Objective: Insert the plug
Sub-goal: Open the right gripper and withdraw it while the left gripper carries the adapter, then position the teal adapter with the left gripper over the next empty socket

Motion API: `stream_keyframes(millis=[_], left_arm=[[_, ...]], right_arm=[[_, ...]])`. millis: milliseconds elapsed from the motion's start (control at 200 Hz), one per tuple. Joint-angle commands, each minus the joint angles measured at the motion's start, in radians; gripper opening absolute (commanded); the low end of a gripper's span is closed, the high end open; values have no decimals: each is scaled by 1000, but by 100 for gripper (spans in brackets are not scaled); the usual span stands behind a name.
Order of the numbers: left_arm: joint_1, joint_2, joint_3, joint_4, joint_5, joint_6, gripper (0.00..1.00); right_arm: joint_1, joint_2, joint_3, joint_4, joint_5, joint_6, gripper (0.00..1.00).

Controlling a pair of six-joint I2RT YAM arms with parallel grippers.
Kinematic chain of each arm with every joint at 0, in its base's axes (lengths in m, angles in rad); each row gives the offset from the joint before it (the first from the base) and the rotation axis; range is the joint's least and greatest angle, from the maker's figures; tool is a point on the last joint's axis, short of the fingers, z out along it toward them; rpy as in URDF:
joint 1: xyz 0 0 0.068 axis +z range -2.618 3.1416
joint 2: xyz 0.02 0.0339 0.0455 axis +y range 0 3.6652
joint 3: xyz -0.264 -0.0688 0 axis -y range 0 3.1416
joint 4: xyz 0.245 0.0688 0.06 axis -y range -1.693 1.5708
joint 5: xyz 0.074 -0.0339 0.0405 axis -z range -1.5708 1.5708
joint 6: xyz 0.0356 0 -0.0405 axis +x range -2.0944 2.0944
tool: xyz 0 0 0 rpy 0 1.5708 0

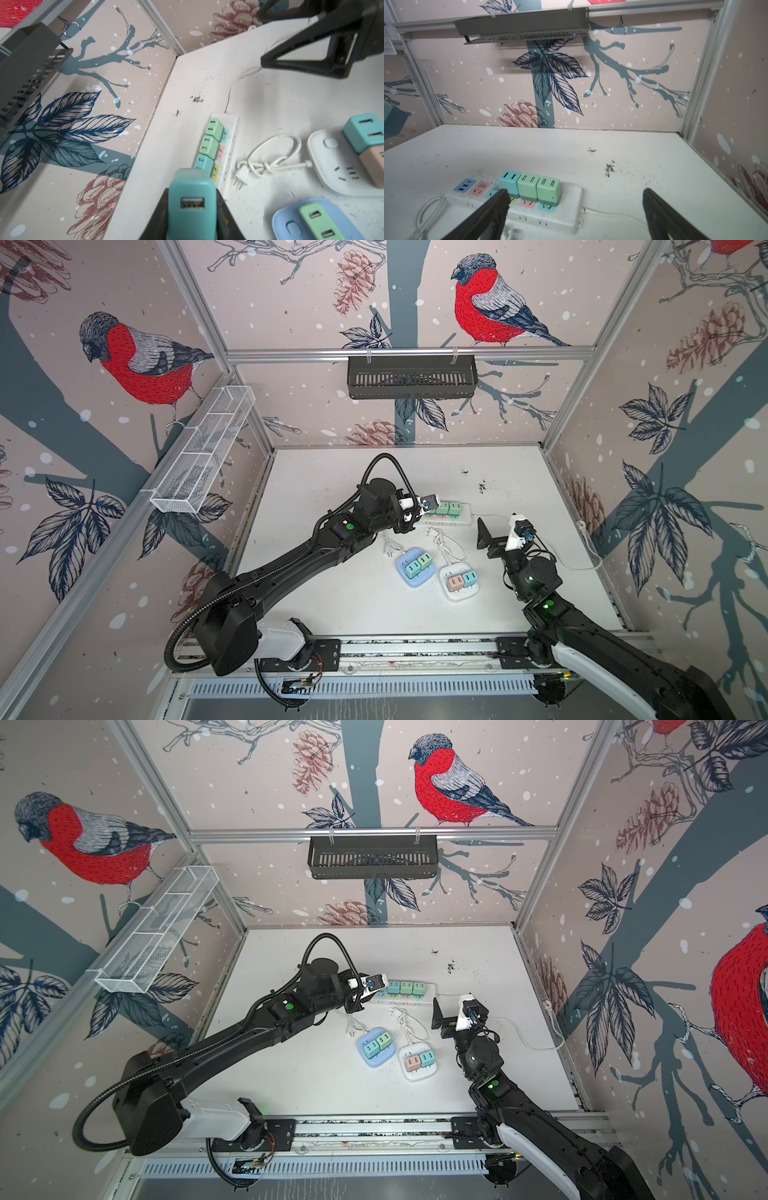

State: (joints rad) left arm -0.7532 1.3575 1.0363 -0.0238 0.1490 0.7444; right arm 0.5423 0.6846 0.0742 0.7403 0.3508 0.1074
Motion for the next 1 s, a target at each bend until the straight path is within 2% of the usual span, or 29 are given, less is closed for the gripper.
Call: stream_keyframes(millis=[0,65,140,385,740,996], left_arm=[[12,14,18,-64,-41,90,0],[22,32,28,-100,-47,109,0],[52,52,25,-122,-37,124,0],[123,163,15,-119,46,179,0],[155,401,189,-231,104,254,0],[210,484,283,-270,237,304,0]], right_arm=[[-28,-4,-19,-9,3,112,100],[-48,1,-57,28,30,163,99],[-99,1,-121,113,-57,175,100],[-146,-36,-151,137,-89,202,99],[-163,-50,-171,163,-116,202,100],[-214,-14,-162,183,-172,226,99]])
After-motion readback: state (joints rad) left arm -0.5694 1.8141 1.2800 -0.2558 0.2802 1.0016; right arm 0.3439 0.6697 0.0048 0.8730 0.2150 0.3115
